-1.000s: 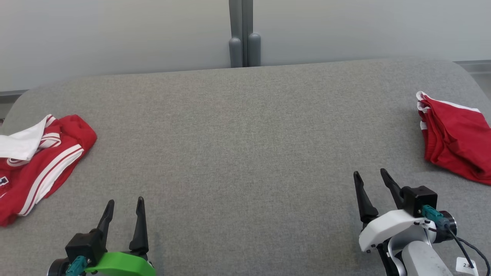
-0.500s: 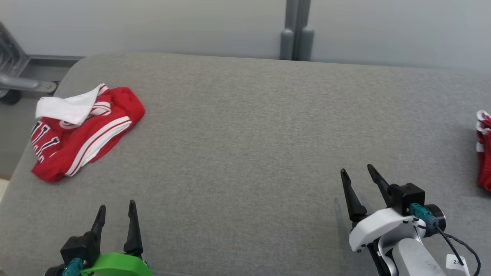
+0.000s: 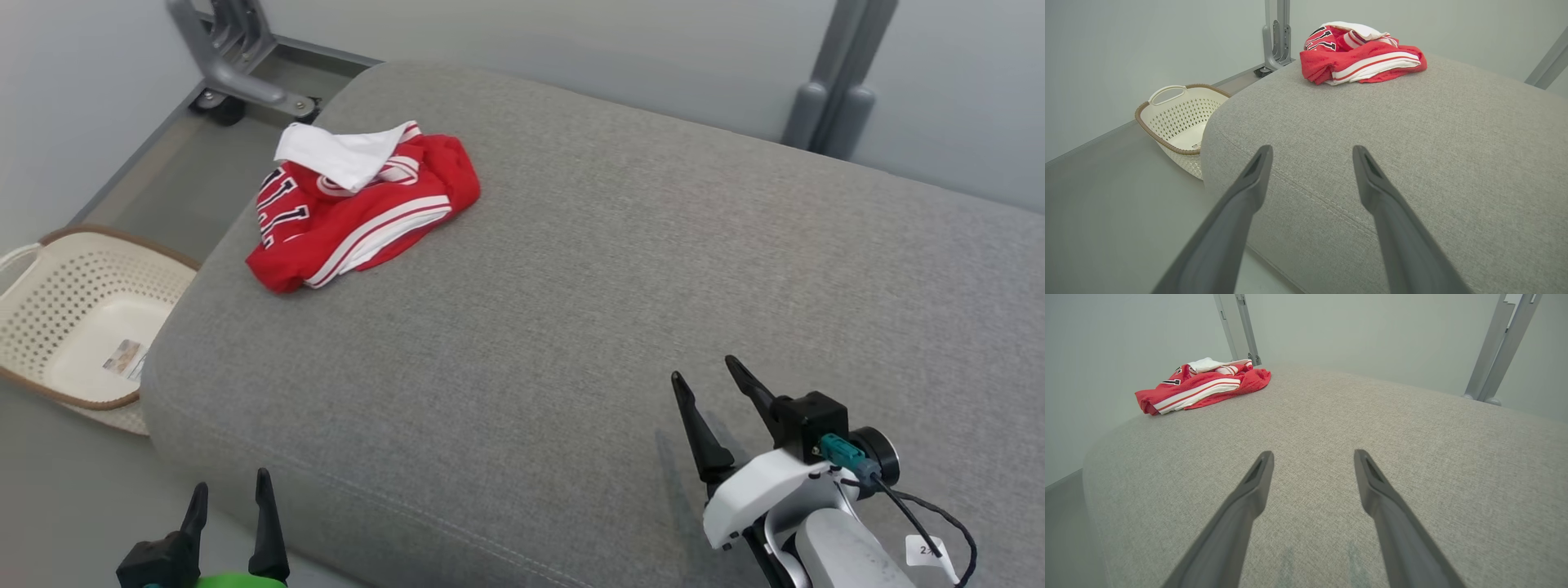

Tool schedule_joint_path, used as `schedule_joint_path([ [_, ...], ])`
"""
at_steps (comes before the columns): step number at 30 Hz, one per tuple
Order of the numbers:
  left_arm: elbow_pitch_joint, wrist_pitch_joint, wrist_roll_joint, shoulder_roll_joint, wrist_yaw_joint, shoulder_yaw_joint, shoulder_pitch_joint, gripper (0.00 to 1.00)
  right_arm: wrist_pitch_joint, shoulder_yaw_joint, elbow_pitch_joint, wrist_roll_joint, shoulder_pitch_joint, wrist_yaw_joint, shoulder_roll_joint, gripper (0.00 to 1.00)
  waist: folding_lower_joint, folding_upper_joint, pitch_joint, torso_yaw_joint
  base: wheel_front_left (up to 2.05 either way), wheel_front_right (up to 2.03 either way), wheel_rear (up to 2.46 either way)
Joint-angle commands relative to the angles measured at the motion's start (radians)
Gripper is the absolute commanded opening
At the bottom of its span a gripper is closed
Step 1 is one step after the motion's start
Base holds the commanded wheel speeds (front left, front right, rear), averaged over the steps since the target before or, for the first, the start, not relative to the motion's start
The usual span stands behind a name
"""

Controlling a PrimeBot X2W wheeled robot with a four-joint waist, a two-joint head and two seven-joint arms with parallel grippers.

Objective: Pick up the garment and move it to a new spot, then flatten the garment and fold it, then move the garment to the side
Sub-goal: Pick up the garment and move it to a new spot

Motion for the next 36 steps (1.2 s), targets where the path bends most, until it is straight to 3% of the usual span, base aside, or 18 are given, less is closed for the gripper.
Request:
schedule_joint_path([
  [1, 0.006, 0.000, -0.005, 0.002, -0.002, 0.000, 0.013, 1.00, 0.000, 0.005, 0.005, 0.009, -0.004, -0.002, -0.005, 1.00, 0.0000, 0.0000, -0.001, 0.059, 0.00, 0.00, 0.00],
  [8, 0.056, 0.000, -0.070, 0.002, -0.026, 0.015, -0.023, 1.00, 0.000, 0.013, 0.022, 0.009, -0.003, -0.002, -0.019, 1.00, 0.0000, 0.0000, 0.015, 0.002, 0.00, 0.00, 0.00],
  [17, 0.135, 0.000, -0.034, 0.017, -0.069, 0.083, -0.206, 1.00, 0.000, -0.016, -0.012, -0.005, -0.043, -0.002, -0.097, 1.00, 0.0000, 0.0000, 0.127, -0.089, 0.00, 0.00, 0.00],
  [22, 0.201, 0.000, -0.039, 0.079, -0.078, 0.096, -0.366, 1.00, 0.000, -0.019, -0.043, -0.013, -0.081, -0.002, -0.131, 1.00, 0.0000, 0.0000, 0.208, -0.130, 0.00, 0.00, 0.00],
  [29, 0.329, 0.000, -0.141, 0.219, -0.077, -0.006, -0.560, 1.00, 0.000, -0.015, -0.094, -0.021, -0.133, -0.002, -0.173, 1.00, 0.0000, 0.0000, 0.313, -0.203, 0.00, 0.00, 0.00],
  [36, 0.516, 0.018, -0.252, 0.309, -0.077, -0.079, -0.692, 1.00, 0.000, -0.042, -0.128, -0.031, -0.146, -0.002, -0.205, 1.00, 0.0000, 0.0000, 0.385, -0.271, 0.00, 0.00, 0.00],
])
